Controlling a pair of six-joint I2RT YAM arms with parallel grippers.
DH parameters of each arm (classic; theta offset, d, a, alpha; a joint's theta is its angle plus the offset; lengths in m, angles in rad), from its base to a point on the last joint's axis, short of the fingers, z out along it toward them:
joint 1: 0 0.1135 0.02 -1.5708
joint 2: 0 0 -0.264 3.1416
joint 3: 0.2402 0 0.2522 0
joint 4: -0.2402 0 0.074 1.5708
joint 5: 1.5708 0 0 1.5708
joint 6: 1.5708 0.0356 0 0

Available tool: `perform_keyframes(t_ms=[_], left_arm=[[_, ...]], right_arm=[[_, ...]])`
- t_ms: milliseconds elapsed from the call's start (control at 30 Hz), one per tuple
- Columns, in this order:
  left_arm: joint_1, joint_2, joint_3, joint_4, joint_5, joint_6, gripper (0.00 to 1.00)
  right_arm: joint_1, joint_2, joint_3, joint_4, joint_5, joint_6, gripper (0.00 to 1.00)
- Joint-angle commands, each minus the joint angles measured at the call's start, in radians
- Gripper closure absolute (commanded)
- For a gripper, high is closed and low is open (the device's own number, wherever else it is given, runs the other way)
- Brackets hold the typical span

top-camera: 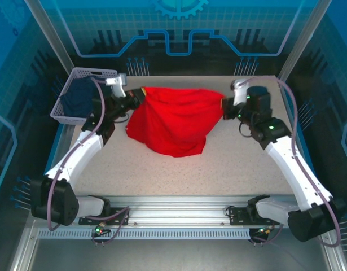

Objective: Fold the inside-out t-shirt

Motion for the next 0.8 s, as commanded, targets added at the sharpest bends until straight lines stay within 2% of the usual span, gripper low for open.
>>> perform_keyframes(t_ms=[0, 133, 367, 433, 500, 600, 633, 733, 767], left_arm=[[0.013, -0.023, 0.068, 0.009, -0.038, 0.000, 1.00], [0.013, -0.011, -0.015, 0.030, -0.036, 0.019, 1.00], [-0.017, -0.026, -0.294, 0.083, 0.054, 0.030, 1.00], [-0.047, -0.047, -0.380, 0.062, 0.028, 0.039, 1.00], [-0.069, -0.072, -0.462, 0.017, -0.022, 0.039, 1.00], [-0.075, -0.094, -0.524, -0.063, -0.089, 0.022, 1.00], [-0.076, -0.098, -0.528, -0.098, -0.111, 0.022, 0.99], [-0.077, -0.118, -0.527, -0.239, -0.218, 0.019, 0.86], [-0.077, -0.134, -0.526, -0.275, -0.244, 0.022, 0.77]], right_arm=[[-0.022, -0.077, 0.043, 0.091, -0.013, 0.016, 1.00], [0.005, -0.120, -0.095, 0.146, -0.181, -0.023, 1.00], [0.121, -0.167, -0.404, 0.118, -0.285, -0.051, 1.00], [0.198, -0.168, -0.488, 0.152, -0.307, -0.035, 1.00], [0.316, -0.143, -0.570, 0.191, -0.295, -0.012, 1.00], [0.474, -0.047, -0.639, 0.230, -0.270, 0.029, 1.00], [0.513, -0.010, -0.646, 0.231, -0.262, 0.036, 0.98], [0.602, 0.099, -0.623, 0.198, -0.255, 0.036, 0.84], [0.612, 0.115, -0.600, 0.165, -0.243, 0.022, 0.77]])
